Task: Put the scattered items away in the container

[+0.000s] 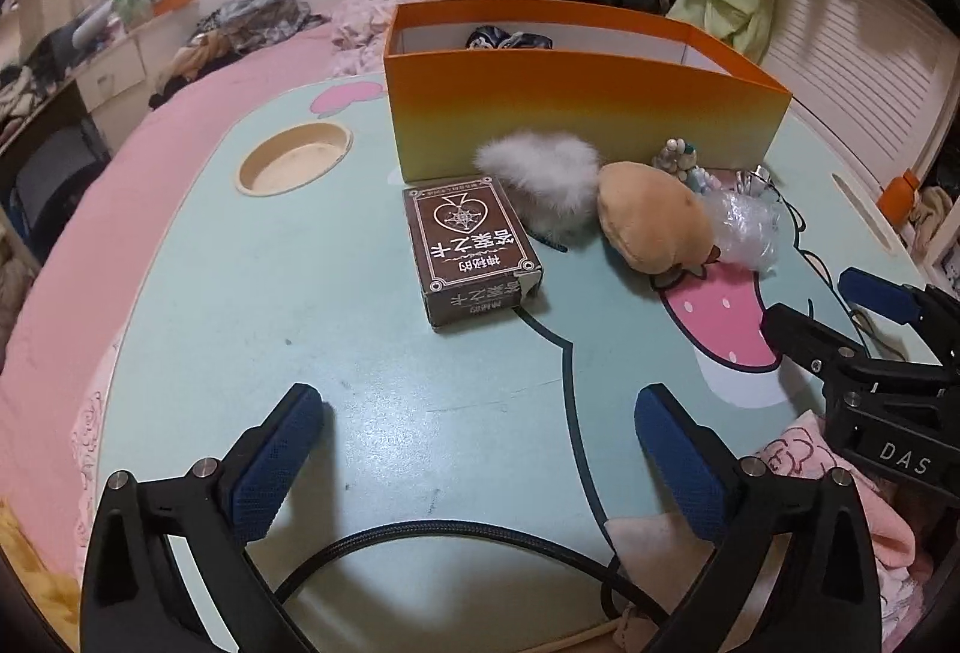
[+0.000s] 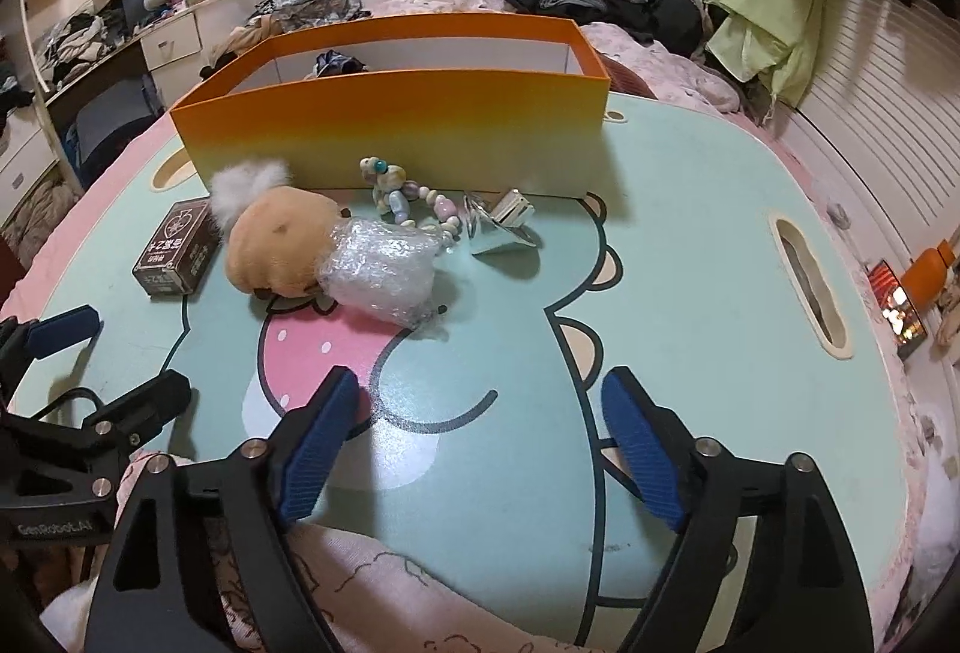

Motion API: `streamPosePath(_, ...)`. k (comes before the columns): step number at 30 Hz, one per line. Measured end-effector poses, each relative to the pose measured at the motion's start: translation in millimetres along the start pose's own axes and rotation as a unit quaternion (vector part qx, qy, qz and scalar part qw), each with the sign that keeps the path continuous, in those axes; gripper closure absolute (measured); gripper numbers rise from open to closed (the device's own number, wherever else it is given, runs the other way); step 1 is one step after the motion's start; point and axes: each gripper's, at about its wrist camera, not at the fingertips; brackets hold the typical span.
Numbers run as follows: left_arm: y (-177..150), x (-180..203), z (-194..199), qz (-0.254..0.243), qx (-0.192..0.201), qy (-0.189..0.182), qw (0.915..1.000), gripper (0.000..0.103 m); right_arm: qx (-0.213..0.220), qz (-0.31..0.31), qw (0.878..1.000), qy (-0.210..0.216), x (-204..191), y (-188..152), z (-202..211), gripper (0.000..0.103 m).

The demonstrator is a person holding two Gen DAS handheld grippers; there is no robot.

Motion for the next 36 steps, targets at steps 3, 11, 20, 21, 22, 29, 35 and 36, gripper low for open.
streamPosePath(3,-1,-1,0,0.001,0.001,0.000,1.0000,0.000,0.000,0.000,1.000,0.000,0,0,0,0.018)
streamPosePath(11,-6,-28,23,0.070,0.057,-0.029,0.9955,0.000,0.000,0.000,1.000,0.002,-1,0,0,0.017)
streamPosePath(20,7,-24,22,0.053,0.054,-0.041,0.9963,0.000,0.000,0.000,1.000,0.002,-1,0,0,0.017)
streamPosePath(21,9,-23,21,0.052,0.054,-0.042,0.9963,0.000,0.000,0.000,1.000,0.002,-1,0,0,0.017)
streamPosePath(22,12,-23,20,0.050,0.054,-0.041,0.9964,0.001,0.001,0.000,1.000,0.002,-1,0,0,0.017)
streamPosePath(29,43,-16,-2,0.031,0.043,-0.017,0.9985,0.006,0.001,0.000,1.000,0.002,-1,0,0,0.017)
streamPosePath(35,47,-12,-17,0.028,0.025,-0.023,0.9990,0.035,0.001,0.000,1.000,0.002,0,0,0,0.017)
streamPosePath(36,46,-12,-18,0.027,0.025,-0.025,0.9990,0.042,0.001,0.000,1.000,0.002,0,0,0,0.017)
Point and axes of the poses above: each gripper's, at about its wrist camera, not at the fingertips, and z roughly against the way its jaws point, x to its right, y to its top, and after that the axes turned 1 degree about -x, right-handed
